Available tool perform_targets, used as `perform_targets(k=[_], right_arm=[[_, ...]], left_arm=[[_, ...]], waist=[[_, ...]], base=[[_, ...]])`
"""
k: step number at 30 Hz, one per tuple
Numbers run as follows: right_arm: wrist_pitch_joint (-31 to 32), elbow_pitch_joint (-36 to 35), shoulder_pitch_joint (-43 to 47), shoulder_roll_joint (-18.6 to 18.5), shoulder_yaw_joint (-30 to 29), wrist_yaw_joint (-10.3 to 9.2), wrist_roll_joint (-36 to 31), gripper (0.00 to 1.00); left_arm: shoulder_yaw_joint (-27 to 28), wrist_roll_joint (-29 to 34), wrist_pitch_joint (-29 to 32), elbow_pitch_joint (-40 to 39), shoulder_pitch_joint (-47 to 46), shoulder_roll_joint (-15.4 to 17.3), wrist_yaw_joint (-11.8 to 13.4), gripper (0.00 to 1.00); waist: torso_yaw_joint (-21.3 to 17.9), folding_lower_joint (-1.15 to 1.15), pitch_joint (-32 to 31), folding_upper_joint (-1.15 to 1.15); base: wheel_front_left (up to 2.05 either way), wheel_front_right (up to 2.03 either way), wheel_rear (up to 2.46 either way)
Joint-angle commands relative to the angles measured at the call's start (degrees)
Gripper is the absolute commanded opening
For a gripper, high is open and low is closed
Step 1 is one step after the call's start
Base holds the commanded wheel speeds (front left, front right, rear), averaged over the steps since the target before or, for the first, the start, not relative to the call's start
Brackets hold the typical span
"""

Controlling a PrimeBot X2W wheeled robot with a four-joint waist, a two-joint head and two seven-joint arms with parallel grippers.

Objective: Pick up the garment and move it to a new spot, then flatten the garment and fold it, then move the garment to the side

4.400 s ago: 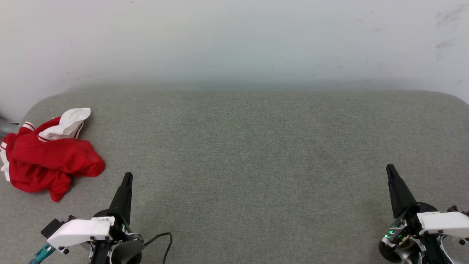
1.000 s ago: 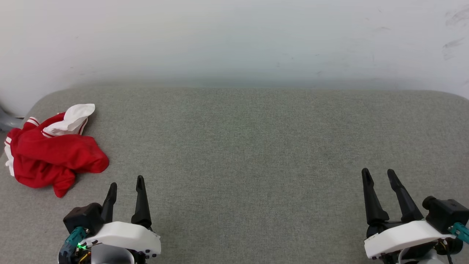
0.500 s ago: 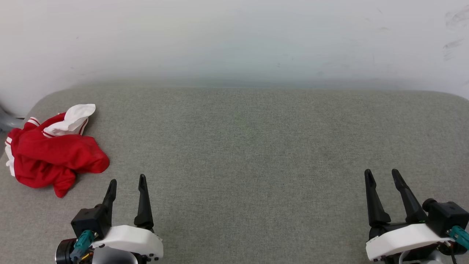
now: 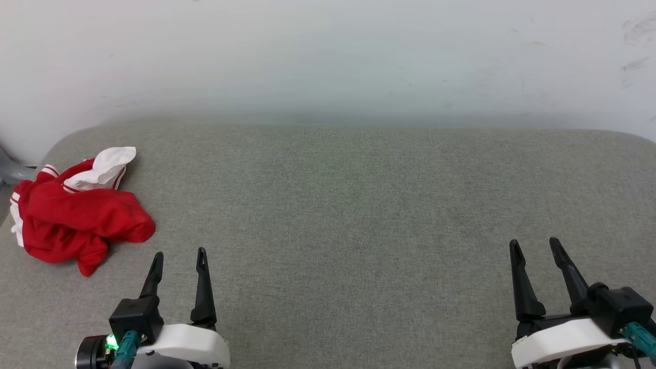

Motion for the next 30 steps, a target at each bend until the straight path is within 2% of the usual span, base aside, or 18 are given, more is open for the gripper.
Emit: perform_targets(k=[1, 19, 30], right_arm=[[-0.4, -0.46, 0.55, -0.01, -0.01, -0.01, -0.69, 1.0], [-2.35, 0.15, 1.11, -0.01, 0.31, -0.03, -4.14, 1.0], [-2.25, 1.04, 0.77, 0.0, 0.01, -0.03, -0.96, 1.0]], left_arm=[[0.14, 0.92, -0.52, -0.45, 0.19, -0.04, -0.1, 1.0], [2.49, 7.59, -2.37, -0.16, 1.38, -1.75, -3.11, 1.0], [3.88, 7.67, -2.3, 0.49, 1.27, -2.37, -4.32, 1.0]], waist=[[0.0, 0.0, -0.02, 0.0], [0.26, 0.0, -0.17, 0.0], [0.3, 0.0, -0.2, 0.0]], base=[[0.0, 0.0, 0.0], [0.0, 0.0, 0.0], [0.0, 0.0, 0.0]])
